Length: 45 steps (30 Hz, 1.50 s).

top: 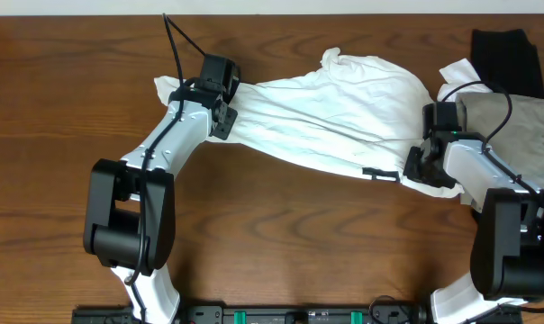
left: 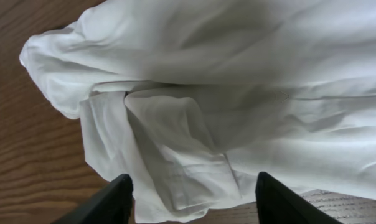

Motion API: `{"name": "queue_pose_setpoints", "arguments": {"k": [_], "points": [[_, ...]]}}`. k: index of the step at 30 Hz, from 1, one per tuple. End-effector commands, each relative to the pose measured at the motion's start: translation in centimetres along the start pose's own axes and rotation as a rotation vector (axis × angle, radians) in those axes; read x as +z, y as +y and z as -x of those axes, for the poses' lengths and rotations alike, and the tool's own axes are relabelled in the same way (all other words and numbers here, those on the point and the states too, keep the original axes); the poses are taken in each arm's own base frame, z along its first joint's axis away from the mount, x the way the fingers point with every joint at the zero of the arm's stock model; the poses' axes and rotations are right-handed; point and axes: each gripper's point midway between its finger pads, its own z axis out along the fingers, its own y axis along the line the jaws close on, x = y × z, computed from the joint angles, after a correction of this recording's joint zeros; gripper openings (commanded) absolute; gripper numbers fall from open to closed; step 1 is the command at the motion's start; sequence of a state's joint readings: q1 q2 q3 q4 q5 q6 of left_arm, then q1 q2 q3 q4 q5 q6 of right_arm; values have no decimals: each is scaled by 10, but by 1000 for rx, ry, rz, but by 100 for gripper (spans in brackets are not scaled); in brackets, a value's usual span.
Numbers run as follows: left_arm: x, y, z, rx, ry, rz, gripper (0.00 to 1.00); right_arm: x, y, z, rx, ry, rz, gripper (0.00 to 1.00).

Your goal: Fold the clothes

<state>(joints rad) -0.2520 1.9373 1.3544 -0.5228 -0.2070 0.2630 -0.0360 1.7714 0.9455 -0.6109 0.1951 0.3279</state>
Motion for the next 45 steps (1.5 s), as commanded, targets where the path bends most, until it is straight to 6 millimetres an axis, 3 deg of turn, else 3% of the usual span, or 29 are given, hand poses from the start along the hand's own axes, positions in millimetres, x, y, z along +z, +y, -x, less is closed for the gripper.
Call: {"name": "queue_pose_setpoints", "arguments": {"k": [1,7,19,28,32,36,45], "points": [[1,-1,3,13,-2,13,62,35,-22,-51,-18,174,-78,17],[5,-5,3,19,2,8,62,34,-23,-52,-18,177,-79,17],[32,-24,-13,48,72,-34,62,34,-23,-52,-19,180,-79,17],[37,-18,-18,44,90,-10,62,34,-23,-52,-19,180,-79,17],[38,-8,-19,38,98,29,58,34,-23,-52,-19,180,-79,17],[39,-3,-19,25,96,33,40,34,-23,-52,-19,180,-79,17],[41,2,-20,14,98,37,25,34,-23,-52,-19,180,-80,17]]}}
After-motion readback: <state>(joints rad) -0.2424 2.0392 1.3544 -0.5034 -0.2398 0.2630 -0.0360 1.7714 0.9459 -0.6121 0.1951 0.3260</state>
